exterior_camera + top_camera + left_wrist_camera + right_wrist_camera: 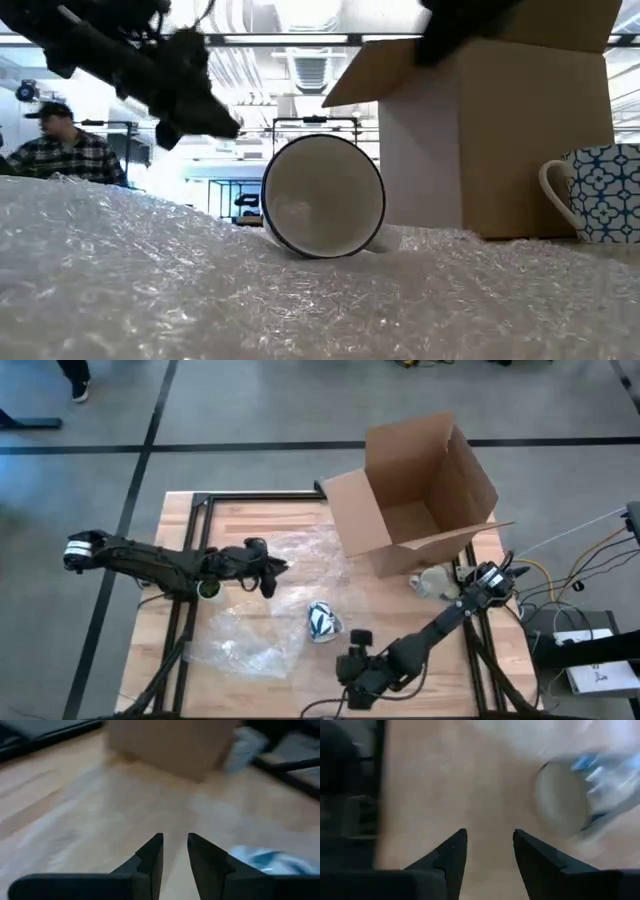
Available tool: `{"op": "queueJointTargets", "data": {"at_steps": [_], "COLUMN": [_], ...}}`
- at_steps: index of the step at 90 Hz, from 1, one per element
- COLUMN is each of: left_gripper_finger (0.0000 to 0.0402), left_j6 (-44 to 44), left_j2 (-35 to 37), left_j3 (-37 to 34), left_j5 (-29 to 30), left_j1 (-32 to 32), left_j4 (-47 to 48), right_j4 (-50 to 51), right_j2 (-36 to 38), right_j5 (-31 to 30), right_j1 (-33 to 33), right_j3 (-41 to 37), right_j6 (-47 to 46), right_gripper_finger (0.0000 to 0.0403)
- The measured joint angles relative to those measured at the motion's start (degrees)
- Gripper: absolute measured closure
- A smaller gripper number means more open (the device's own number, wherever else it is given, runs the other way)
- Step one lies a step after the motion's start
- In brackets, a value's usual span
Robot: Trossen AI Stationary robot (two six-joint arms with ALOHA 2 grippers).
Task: Wrap mug
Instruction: Wrap the blue mug with the right bubble wrap
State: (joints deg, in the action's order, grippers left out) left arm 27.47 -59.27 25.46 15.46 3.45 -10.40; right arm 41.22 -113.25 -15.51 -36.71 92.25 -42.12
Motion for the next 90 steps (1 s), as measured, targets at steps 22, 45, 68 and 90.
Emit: {"op": "queueJointTargets", "data": {"at_steps": [22, 45, 68, 90], "left_gripper_finger": [0.0326, 0.0326, 0.0326, 0.0326], "left_j6": [2.6, 0.2, 2.8, 6.2], "left_j2": [-8.4, -16.3, -19.1, -24.0], "left_j3": [-0.2, 3.1, 6.8, 6.7], "left_j5": [13.5, 23.8, 14.5, 8.9], "left_j1": [15.3, 22.5, 22.7, 23.1], "left_j4": [-5.1, -12.6, -11.4, -10.9], "right_j4": [11.1, 16.8, 17.4, 23.9], "right_j2": [0.0, -1.4, -4.7, -4.4], "right_j5": [9.1, 11.4, 17.8, 18.9], "right_j1": [-1.6, -2.2, -3.2, -7.2], "right_j3": [0.0, -1.3, -1.7, -2.1], "right_j6": [-16.5, -35.0, -40.0, -43.3], "right_gripper_finger": [0.0303, 0.0333, 0.0307, 0.0251]}}
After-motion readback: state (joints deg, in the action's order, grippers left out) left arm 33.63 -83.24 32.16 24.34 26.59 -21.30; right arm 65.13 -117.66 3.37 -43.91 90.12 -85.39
